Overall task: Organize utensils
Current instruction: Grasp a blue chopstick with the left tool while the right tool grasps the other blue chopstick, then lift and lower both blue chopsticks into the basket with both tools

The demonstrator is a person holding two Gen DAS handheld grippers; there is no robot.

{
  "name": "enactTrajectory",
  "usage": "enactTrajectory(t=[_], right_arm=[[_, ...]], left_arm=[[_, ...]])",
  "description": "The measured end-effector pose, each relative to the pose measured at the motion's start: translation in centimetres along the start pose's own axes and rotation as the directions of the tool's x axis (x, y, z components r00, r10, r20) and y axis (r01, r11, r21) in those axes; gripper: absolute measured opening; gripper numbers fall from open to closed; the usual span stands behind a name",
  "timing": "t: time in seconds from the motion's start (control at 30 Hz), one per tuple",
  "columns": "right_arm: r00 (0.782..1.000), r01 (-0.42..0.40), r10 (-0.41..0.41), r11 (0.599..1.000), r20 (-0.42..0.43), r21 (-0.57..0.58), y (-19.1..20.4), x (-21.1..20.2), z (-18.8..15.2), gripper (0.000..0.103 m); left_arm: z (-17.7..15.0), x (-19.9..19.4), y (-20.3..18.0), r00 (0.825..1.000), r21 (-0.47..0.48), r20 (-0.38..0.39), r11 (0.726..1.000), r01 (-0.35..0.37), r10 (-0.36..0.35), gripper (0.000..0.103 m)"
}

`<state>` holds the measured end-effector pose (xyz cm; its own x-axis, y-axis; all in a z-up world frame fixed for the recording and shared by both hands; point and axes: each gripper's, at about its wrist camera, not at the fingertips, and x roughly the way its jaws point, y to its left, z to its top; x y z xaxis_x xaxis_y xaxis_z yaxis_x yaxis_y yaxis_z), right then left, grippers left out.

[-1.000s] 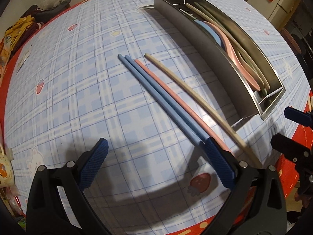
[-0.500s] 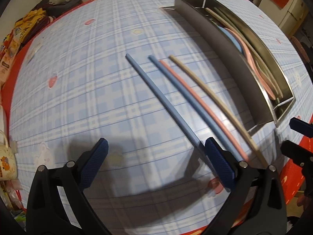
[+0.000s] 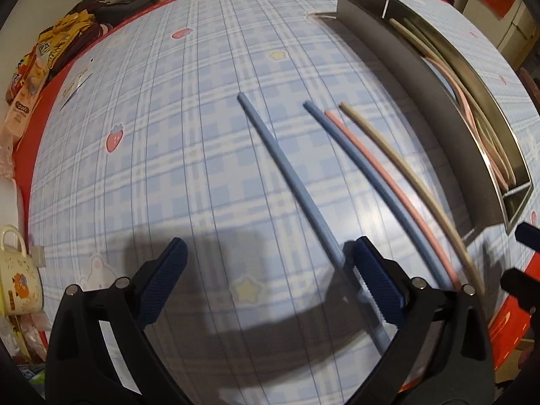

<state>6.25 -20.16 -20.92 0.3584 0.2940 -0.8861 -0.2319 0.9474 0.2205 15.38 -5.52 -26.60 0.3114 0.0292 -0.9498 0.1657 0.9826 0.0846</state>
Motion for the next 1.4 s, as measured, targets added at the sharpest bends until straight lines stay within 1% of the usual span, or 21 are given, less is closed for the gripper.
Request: enactTrajectory(t=[0.1,0.13,0.17,0.2,0.27,0.3,0.37,0.4,0.47,0.53,0.6,0.67,0.77,0.93,1.03,1.2,1.4], right_arm=[[1.0,-0.005,0.005,1.0,-0.002,0.0,0.0,0.0,0.0,0.047],[1.0,-0.008,0.008,1.0,-0.001,-0.001,0.1,0.0,0.0,0.045],[1.0,-0.01,0.01,1.0,0.0,-0.002,0.2,-0.1,0.0,0.044],[1.0,-0.014,0.014,1.0,0.0,-0.008,0.4,0.0,0.0,0.043],[1.0,-0.012,0.012,1.0,-0.007,-0.023,1.0,0.2,0.2,0.04],[1.0,-0.01,0.01,0.999,-0.014,-0.035,1.3,0.4,0.3,0.039],[1.0,-0.021,0.019,0.998,-0.024,-0.054,1.9,0.8,0.5,0.034],[0.999,-0.026,0.023,0.997,-0.036,-0.068,2.4,1.2,0.6,0.03],[0.998,-0.036,0.032,0.995,-0.046,-0.097,3.4,1.6,0.7,0.02],[0.997,-0.046,0.038,0.991,-0.065,-0.124,4.3,2.3,0.8,0.016],[0.995,-0.061,0.05,0.989,-0.086,-0.133,5.1,2.9,1.0,0.014],[0.994,-0.059,0.045,0.988,-0.1,-0.145,5.6,3.5,1.1,0.013],[0.993,-0.041,0.023,0.988,-0.118,-0.148,5.9,4.4,1.6,0.012],[0.991,0.02,-0.042,0.986,-0.127,-0.167,6.3,5.5,2.5,0.011],[0.988,0.037,-0.063,0.983,-0.14,-0.181,6.5,6.2,2.9,0.011],[0.986,0.062,-0.093,0.974,-0.137,-0.216,7.3,6.8,3.6,0.011],[0.986,0.092,-0.124,0.962,-0.113,-0.257,7.8,7.1,3.8,0.011]], left_arm=[[0.3,0.2,0.3,1.0,0.014,0.005,1.0,-0.008,0.008,0.097],[0.2,0.1,0.5,1.0,0.017,0.008,1.0,-0.006,0.006,0.093],[0.2,0.1,0.8,1.0,0.018,0.012,1.0,0.008,-0.008,0.087],[0.0,0.0,1.0,1.0,0.018,0.014,1.0,0.02,-0.021,0.083],[-0.3,-0.2,1.7,0.999,0.02,0.018,0.999,0.04,-0.04,0.068],[-0.5,-0.4,2.1,0.998,0.024,0.02,0.998,0.051,-0.052,0.063],[-0.9,-0.7,2.5,0.998,0.022,0.016,0.998,0.065,-0.066,0.047],[-1.3,-1.0,2.5,0.998,0.021,0.016,0.998,0.067,-0.068,0.042],[-1.7,-1.2,3.3,0.997,0.02,0.012,0.997,0.077,-0.077,0.028],[-2.3,-1.4,4.2,0.995,0.01,0.005,0.995,0.095,-0.096,0.022],[-2.9,-1.6,4.8,0.992,-0.006,-0.001,0.992,0.123,-0.123,0.019],[-3.6,-1.8,5.7,0.989,-0.023,-0.009,0.989,0.149,-0.15,0.015],[-4.6,-1.9,7.1,0.982,-0.052,-0.017,0.981,0.187,-0.188,0.014],[-6.3,-2.1,8.9,0.968,-0.105,-0.017,0.963,0.246,-0.249,0.013],[-6.7,-2.1,9.5,0.963,-0.117,-0.014,0.957,0.265,-0.268,0.013],[-7.2,-2.3,9.9,0.957,-0.134,-0.007,0.949,0.287,-0.29,0.013],[-7.3,-2.2,9.9,0.956,-0.138,0.006,0.947,0.291,-0.293,0.013]])
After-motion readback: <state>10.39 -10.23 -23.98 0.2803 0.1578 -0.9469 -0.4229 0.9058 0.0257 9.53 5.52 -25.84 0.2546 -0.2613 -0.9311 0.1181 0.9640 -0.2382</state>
